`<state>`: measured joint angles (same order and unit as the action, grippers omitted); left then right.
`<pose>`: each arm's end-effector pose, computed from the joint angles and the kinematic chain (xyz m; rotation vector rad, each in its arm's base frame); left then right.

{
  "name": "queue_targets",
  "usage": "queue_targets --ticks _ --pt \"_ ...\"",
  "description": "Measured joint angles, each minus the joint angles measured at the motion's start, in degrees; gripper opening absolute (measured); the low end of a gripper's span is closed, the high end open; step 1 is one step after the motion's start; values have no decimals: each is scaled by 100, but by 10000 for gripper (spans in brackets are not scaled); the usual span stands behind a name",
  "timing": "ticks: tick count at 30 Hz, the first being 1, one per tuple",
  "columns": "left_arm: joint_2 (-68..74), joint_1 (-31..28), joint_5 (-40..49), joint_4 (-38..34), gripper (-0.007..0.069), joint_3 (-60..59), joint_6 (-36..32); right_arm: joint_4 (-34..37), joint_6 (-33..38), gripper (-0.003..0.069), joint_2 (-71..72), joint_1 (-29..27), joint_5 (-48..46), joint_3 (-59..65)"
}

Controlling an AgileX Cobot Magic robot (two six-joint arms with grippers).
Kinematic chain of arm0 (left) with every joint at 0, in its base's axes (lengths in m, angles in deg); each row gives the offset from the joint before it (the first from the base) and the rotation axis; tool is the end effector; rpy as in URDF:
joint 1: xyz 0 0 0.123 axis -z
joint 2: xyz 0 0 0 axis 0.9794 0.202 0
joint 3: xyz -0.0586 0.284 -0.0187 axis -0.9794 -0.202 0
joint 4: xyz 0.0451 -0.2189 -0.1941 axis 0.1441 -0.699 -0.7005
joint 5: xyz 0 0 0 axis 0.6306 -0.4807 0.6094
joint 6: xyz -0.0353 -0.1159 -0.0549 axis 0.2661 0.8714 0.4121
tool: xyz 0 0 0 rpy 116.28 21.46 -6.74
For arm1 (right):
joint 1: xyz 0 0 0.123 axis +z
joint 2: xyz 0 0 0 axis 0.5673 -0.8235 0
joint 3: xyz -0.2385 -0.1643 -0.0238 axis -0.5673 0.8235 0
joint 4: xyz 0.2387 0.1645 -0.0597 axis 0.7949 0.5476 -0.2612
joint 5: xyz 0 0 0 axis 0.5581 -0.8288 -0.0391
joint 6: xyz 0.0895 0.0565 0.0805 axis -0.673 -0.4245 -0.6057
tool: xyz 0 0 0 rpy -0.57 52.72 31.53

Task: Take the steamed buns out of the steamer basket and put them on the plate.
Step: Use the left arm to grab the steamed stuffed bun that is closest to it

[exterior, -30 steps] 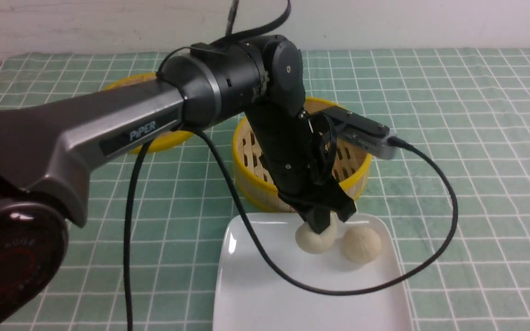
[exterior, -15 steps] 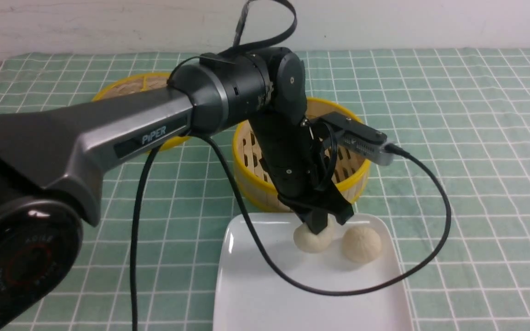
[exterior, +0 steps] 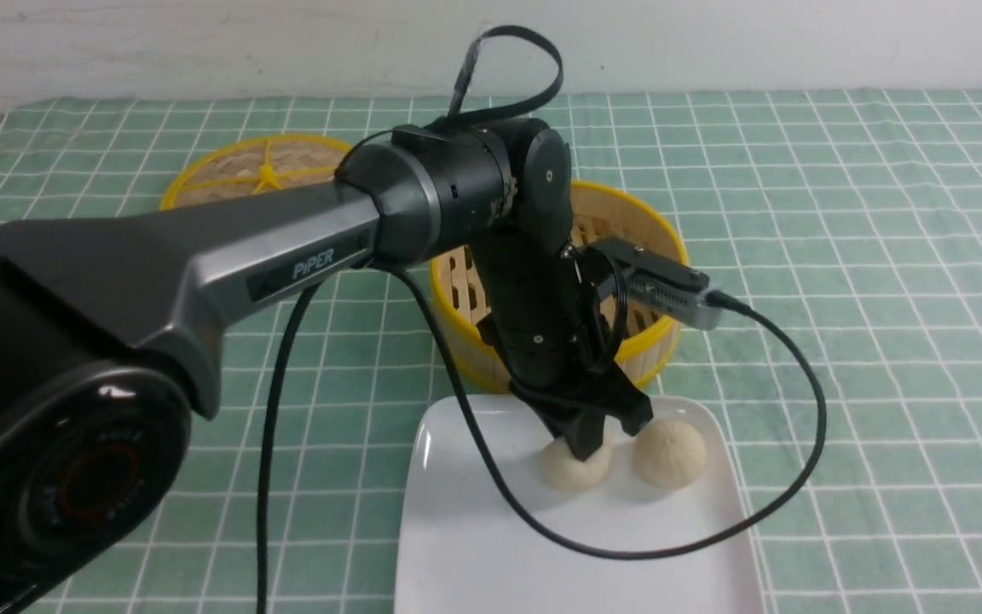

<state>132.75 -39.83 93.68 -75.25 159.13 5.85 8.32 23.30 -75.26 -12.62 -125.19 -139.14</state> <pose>0.3636 -0.3328 0.1474 1.2831 2.7153 -0.4403 0.1808 0.0982 0.5784 -0.8676 1.7811 0.1597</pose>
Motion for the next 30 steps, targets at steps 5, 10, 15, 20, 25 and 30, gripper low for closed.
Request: queue_targets --ticks 5,10,15,20,25,30 --pt "0 0 168 0 365 0 25 6 0 432 0 0 0 0" --pt "-21 0 182 12 484 41 141 26 2 432 0 0 0 0" --pt "-254 0 210 138 498 362 176 26 2 432 0 0 0 0" --pt "-1007 0 236 664 500 1129 532 26 2 432 0 0 0 0" --pt "-1722 5 292 1529 500 1455 1009 26 2 432 0 0 0 0" --pt "-2014 0 309 2649 499 1487 1570 26 2 432 0 0 0 0"
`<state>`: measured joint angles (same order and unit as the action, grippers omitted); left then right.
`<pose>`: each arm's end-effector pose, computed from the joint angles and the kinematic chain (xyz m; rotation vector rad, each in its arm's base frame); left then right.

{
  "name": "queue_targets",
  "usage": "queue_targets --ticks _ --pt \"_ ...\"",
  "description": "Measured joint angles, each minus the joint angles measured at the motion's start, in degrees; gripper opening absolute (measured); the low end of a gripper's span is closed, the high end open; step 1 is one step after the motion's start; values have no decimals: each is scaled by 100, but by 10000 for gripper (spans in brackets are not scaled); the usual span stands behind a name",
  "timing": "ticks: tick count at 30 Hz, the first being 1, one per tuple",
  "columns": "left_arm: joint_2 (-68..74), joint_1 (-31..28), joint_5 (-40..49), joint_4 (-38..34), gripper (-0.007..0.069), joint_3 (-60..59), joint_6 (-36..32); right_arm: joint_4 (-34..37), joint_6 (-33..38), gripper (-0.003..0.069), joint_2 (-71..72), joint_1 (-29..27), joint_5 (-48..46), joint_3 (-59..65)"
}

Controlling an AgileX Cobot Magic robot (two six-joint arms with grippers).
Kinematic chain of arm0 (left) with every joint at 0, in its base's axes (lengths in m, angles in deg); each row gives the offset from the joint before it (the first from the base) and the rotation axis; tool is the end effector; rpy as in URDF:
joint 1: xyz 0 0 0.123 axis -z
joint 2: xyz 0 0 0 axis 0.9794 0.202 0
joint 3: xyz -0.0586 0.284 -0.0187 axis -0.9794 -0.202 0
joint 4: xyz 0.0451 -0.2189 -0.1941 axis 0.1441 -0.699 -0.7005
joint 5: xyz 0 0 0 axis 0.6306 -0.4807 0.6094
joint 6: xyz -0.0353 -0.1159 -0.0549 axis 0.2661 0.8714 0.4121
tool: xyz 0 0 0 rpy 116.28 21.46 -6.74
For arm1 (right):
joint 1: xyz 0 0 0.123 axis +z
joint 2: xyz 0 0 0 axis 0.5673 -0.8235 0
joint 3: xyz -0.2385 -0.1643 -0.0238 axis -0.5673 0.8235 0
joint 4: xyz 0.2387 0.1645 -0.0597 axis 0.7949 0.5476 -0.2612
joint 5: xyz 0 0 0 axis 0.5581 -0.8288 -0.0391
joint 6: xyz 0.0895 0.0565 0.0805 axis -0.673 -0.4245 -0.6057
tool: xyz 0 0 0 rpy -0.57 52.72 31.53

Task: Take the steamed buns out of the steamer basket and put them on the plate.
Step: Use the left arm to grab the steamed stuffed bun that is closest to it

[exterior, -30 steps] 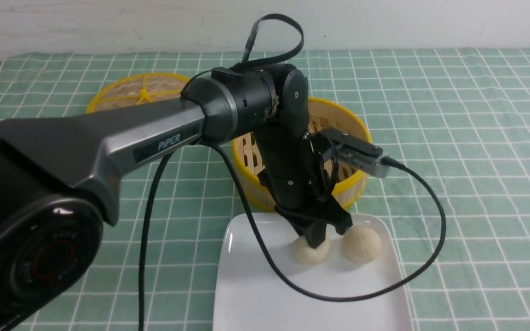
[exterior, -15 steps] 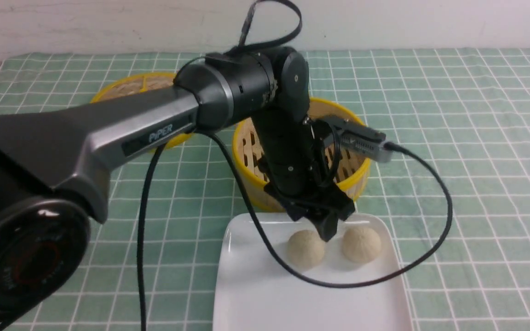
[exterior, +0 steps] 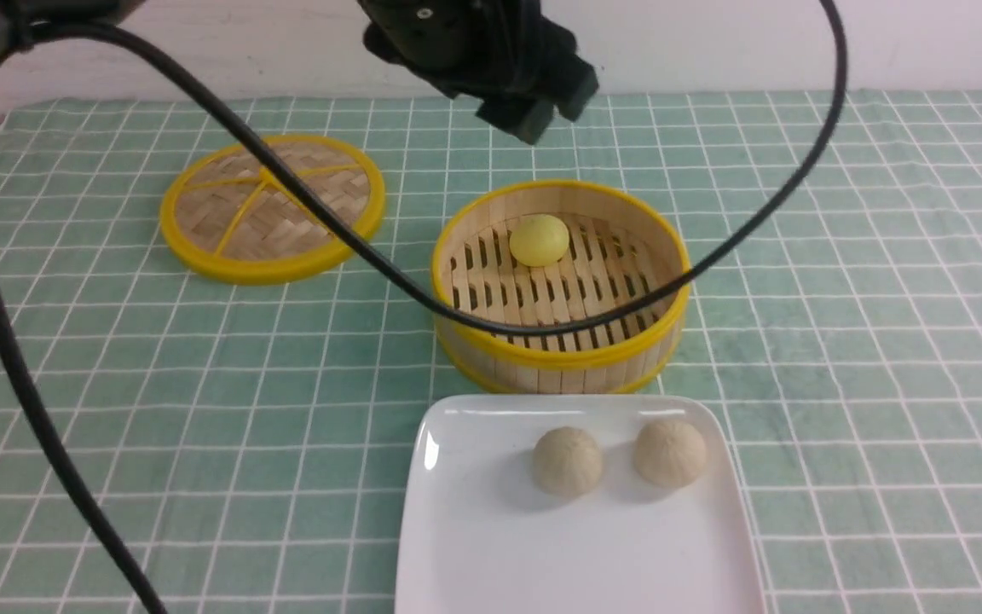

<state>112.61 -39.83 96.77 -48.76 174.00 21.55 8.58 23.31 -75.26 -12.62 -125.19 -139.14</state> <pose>0.3714 -0.2690 0.4023 0.8628 2.2493 -0.0645 0.1805 0.0987 0.5784 -0.8689 1.7800 0.1648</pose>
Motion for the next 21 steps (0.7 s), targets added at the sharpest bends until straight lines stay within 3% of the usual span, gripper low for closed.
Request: queue_targets --ticks 3,8,11,15,21 --pt "83 -21 -226 377 485 0 95 0 5 432 0 0 0 0" --pt "466 -312 -921 410 437 70 360 0 5 432 -4 0 0 0" --pt "952 -659 -1013 -126 391 345 368 0 5 432 -4 0 0 0" --pt "1774 -1020 -735 -1143 347 967 -104 0 5 432 -4 0 0 0" --pt "2699 -1086 -337 -1883 338 1895 -702 0 5 432 -4 0 0 0"
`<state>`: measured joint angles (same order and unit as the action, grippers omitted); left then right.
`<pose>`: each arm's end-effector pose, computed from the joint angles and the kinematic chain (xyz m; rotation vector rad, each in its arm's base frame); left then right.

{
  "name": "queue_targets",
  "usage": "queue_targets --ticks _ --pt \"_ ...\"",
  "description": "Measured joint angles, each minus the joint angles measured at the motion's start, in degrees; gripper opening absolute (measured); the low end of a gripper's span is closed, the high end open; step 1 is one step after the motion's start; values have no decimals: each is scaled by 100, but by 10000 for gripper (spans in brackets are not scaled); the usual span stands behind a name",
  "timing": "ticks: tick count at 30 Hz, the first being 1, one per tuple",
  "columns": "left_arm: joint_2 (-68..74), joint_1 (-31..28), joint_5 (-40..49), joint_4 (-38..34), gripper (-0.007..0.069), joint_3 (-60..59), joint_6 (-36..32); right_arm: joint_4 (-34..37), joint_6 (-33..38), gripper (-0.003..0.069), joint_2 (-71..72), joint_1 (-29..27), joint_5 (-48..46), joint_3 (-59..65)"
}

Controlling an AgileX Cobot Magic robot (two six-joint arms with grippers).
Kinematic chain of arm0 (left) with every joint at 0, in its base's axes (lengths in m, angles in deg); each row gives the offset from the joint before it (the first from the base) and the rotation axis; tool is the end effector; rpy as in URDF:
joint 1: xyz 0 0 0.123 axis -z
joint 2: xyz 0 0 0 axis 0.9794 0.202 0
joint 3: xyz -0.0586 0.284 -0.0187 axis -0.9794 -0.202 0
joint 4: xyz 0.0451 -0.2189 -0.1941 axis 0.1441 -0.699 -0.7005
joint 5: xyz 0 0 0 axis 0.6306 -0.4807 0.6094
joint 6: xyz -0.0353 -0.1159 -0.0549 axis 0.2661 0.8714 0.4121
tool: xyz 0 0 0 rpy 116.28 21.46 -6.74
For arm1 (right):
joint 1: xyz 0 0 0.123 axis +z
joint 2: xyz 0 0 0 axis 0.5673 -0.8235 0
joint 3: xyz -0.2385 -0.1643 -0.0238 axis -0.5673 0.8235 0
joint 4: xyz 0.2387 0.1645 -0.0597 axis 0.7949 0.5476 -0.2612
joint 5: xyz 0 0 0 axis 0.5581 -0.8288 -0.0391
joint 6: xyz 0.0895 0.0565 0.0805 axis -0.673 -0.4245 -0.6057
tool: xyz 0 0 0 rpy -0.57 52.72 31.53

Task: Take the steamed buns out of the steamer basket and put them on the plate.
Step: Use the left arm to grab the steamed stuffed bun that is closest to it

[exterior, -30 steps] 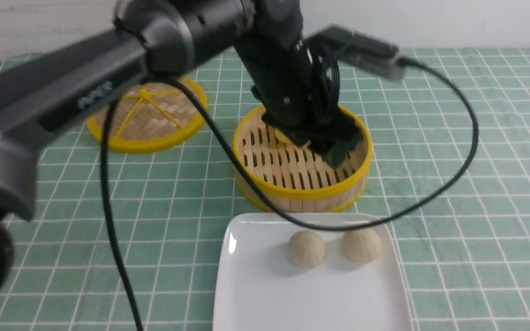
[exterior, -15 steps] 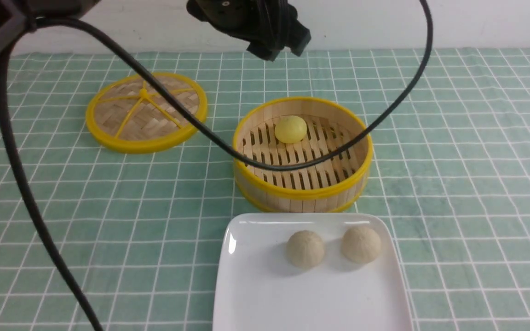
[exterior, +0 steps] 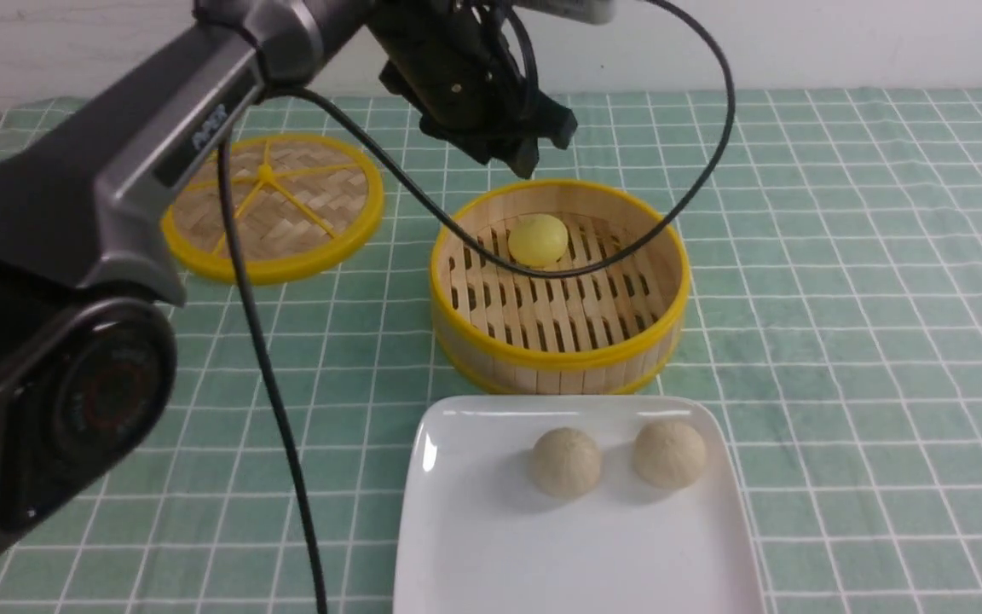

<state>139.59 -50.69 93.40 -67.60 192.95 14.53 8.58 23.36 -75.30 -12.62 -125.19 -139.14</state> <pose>0.5017 -0.2838 0.2828 0.7788 2.3991 -0.3308 0.1808 0.0988 0.5783 -0.8699 1.7803 0.1643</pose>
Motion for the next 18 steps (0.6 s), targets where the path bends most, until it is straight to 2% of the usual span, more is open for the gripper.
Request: queue_targets --ticks 4,18 --pt "208 0 -45 -193 350 177 -100 0 0 432 0 0 0 0" --pt "862 0 -682 -138 370 195 -284 197 11 432 0 0 0 0"
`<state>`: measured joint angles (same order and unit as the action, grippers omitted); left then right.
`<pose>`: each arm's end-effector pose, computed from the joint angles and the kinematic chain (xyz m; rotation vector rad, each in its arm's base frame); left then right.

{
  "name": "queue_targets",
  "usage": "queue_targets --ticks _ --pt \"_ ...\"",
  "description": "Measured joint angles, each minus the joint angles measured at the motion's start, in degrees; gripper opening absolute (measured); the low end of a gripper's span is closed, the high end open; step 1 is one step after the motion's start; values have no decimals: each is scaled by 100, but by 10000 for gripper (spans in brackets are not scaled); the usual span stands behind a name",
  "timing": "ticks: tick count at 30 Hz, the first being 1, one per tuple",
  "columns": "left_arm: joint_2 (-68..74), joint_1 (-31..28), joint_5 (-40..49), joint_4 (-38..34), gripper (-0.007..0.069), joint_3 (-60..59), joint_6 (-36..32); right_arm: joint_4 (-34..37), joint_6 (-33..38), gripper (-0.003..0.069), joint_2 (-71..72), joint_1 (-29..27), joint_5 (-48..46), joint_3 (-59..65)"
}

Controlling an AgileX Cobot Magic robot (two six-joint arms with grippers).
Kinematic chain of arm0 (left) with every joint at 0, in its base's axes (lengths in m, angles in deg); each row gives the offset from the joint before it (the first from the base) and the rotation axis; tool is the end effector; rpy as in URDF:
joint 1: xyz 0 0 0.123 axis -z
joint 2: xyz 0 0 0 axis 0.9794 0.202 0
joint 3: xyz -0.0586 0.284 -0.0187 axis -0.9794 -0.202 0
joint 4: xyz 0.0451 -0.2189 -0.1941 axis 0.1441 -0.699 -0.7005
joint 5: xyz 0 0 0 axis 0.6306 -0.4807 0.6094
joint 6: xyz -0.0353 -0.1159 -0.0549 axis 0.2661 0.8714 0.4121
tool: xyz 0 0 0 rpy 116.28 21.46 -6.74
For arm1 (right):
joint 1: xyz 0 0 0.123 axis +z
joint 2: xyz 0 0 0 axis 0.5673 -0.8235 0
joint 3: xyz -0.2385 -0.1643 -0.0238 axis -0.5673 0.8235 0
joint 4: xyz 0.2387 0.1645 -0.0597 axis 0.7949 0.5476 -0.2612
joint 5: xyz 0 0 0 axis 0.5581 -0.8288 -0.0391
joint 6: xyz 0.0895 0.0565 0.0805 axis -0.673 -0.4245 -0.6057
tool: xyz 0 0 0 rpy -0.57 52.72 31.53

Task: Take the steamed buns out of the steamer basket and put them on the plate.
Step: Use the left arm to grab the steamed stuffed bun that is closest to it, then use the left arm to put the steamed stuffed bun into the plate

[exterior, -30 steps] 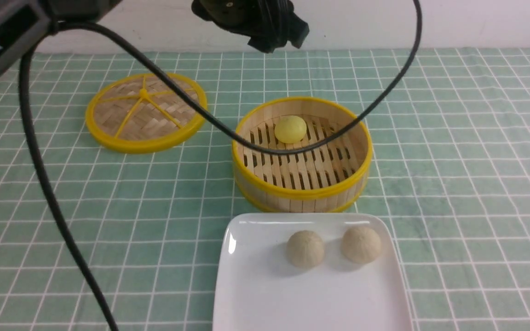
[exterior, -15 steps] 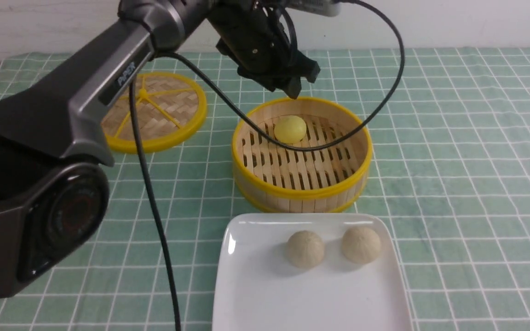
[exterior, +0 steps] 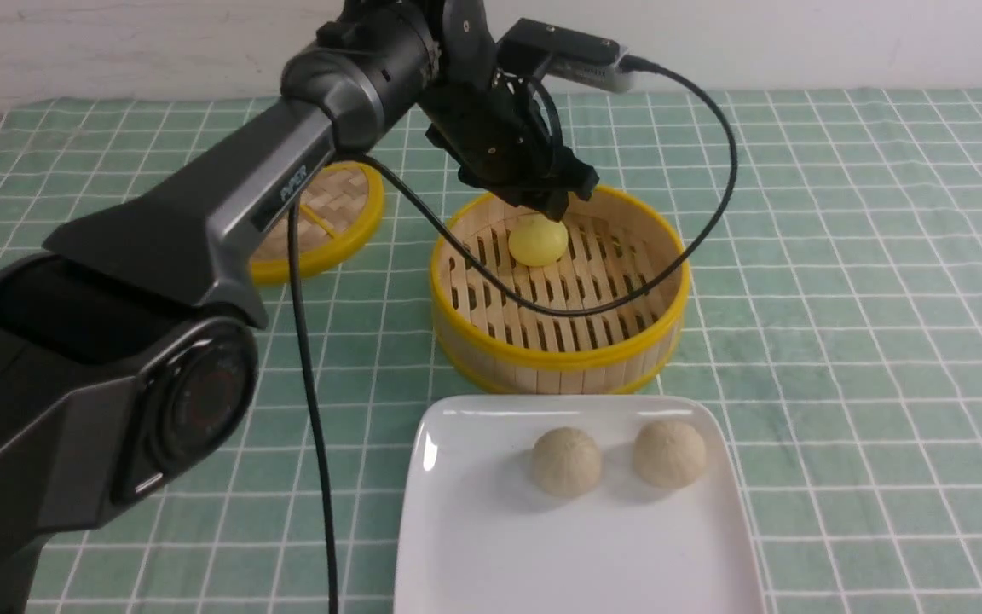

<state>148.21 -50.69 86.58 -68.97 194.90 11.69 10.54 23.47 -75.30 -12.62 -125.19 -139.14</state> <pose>0.5310 -0.3007 0.2158 0.8051 2.3838 -0.3361 0.1786 0.1025 0.5789 -0.8802 1.7719 0.2020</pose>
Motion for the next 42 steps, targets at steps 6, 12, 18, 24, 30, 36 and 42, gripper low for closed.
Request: queue_targets --ticks 6,12,18,24,30,36,42 --pt "183 0 -108 53 370 0 -5 14 0 432 -2 0 0 0" --pt "262 0 -308 191 370 0 -5 14 0 431 -14 0 0 0" --pt "380 0 -405 191 370 7 21 14 0 431 -53 0 0 0" --pt "517 5 -509 174 353 24 134 19 0 431 -54 0 0 0" --pt "499 5 -493 169 147 36 139 19 0 431 -54 0 0 0" --pt "419 5 -244 75 24 219 29 19 5 431 -54 0 0 0" --pt "149 5 504 85 24 609 235 26 5 431 -54 0 0 0"
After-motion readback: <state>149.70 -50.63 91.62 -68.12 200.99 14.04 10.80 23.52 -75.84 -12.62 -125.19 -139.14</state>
